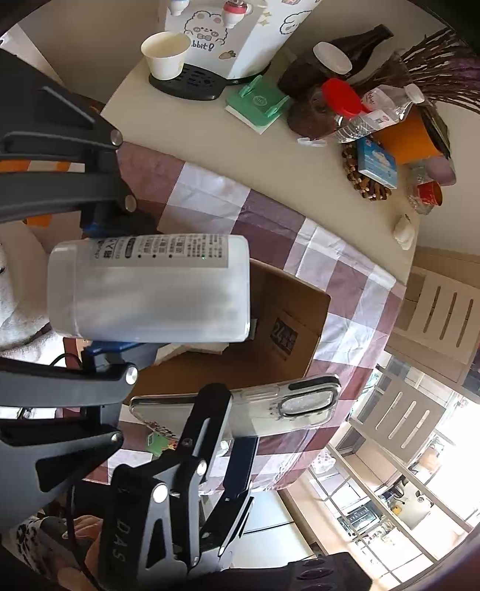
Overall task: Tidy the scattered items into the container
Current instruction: 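Open the left tool dropping the bottle while the right tool drops the phone case into the box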
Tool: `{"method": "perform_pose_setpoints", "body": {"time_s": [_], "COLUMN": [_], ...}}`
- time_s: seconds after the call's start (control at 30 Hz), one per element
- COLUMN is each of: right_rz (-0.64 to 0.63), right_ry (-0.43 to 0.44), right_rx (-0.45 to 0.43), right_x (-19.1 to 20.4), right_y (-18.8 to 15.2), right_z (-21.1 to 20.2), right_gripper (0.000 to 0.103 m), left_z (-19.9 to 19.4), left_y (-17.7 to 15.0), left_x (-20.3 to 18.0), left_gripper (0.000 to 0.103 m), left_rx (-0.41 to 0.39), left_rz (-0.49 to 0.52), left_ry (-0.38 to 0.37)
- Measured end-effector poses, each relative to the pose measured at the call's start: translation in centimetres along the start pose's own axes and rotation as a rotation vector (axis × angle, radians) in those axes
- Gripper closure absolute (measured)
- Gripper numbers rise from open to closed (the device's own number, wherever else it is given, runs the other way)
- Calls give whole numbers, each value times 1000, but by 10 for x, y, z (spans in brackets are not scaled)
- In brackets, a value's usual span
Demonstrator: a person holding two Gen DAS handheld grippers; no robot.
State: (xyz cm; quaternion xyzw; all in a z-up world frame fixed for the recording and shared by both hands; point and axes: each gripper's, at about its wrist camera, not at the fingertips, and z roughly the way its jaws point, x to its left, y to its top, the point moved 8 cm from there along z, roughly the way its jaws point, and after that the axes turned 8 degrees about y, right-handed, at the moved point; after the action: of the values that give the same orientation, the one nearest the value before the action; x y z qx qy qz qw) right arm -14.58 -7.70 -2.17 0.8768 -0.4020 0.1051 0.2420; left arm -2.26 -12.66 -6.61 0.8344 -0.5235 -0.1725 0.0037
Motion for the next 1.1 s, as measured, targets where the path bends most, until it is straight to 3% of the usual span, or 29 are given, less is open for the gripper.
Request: {"method": "perform_pose_setpoints", "body": {"time_s": [0.7,0.73,0.87,1.1], "right_rz": [1,1,0,-9], "right_ry": [19,24,25,-7], "right_rx": [41,47,60,35], "right_x": [-6,-6,-7,-6], "right_y": [9,9,10,14], "right_z": [16,17,16,6], "right_gripper": [32,32,32,26], "left_z": [8,7,2,-5], "left_y": [17,18,19,21], "left_x": [-8,-8,-3,8], "left_gripper": [61,60,30,23], "left_rx": [5,4,-7,-12], "left_rz": [19,21,16,-5], "left_ry": [3,10,45,78]}}
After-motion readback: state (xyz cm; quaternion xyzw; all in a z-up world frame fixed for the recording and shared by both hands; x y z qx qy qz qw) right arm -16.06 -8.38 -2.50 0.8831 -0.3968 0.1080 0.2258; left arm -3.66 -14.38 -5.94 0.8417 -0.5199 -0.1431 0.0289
